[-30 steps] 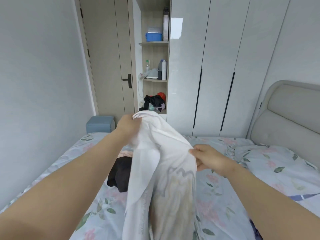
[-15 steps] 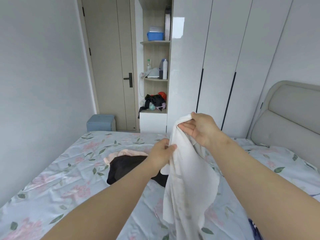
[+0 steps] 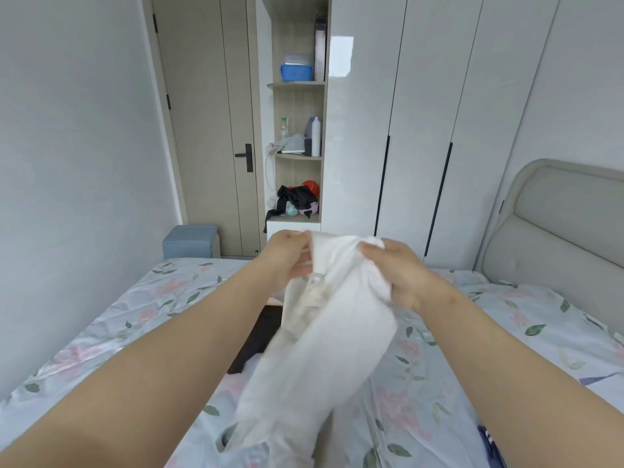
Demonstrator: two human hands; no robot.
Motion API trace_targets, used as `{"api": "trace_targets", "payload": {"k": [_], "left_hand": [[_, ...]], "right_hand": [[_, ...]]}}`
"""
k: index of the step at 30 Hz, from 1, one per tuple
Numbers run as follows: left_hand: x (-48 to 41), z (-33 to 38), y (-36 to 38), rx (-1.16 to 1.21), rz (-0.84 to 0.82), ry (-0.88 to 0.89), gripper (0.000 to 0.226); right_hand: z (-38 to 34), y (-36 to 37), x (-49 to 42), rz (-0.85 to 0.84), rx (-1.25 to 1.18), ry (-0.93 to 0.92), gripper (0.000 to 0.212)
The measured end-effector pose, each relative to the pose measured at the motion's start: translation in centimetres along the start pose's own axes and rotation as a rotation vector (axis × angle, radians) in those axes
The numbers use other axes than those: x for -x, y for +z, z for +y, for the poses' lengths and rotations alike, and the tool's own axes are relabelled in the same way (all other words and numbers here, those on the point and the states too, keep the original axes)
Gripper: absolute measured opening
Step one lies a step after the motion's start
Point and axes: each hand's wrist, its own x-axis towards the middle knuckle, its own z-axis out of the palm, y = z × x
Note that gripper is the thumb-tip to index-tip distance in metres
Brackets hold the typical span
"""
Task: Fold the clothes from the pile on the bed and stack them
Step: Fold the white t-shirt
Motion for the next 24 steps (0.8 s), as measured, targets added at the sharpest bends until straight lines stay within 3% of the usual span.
{"api": "trace_targets", "payload": {"k": [3, 7, 10, 12, 13, 16, 19, 21, 24], "left_hand": [[1.7, -0.9, -0.5, -0.266, -0.126, 0.050, 0.041], [3.7, -3.0, -0.5, -0.334, -0.431, 0.113, 0.067], [3.0, -4.9, -0.7, -0.481, -0.294, 0.178, 0.037], [2.0, -5.3, -1.4, -0.413, -0.140, 0.132, 0.009], [1.6, -5.1, -1.7, -0.339, -0.093, 0.084, 0.010], [0.3, -4.6, -2.3, -0.109, -0.102, -0.085, 0.023], [0.4, -3.2, -1.5, 0.085, -0.168, -0.218, 0.021], [0.9, -1.8, -0.8, 0.149, -0.224, -0.295, 0.020], [1.1, -0.3, -0.1, 0.097, -0.315, -0.397, 0.025]], "right_hand": [[-1.5, 0.9, -1.3, 0.164, -0.277, 0.129, 0.013], [-1.8, 2.0, -2.3, 0.248, -0.592, 0.215, 0.021], [-1.1, 2.1, -2.8, 0.253, -0.627, 0.220, 0.016], [-1.0, 1.8, -2.6, 0.243, -0.598, 0.182, 0.016], [-1.2, 1.6, -2.2, 0.246, -0.601, 0.139, 0.016], [-2.0, 0.5, -0.6, 0.178, -0.362, -0.040, 0.043], [-1.9, 0.2, 1.3, -0.123, 0.196, -0.246, 0.058], [-1.6, 0.4, 1.8, -0.297, 0.423, -0.260, 0.067], [-1.3, 0.8, 1.4, -0.290, 0.503, -0.320, 0.059]]}}
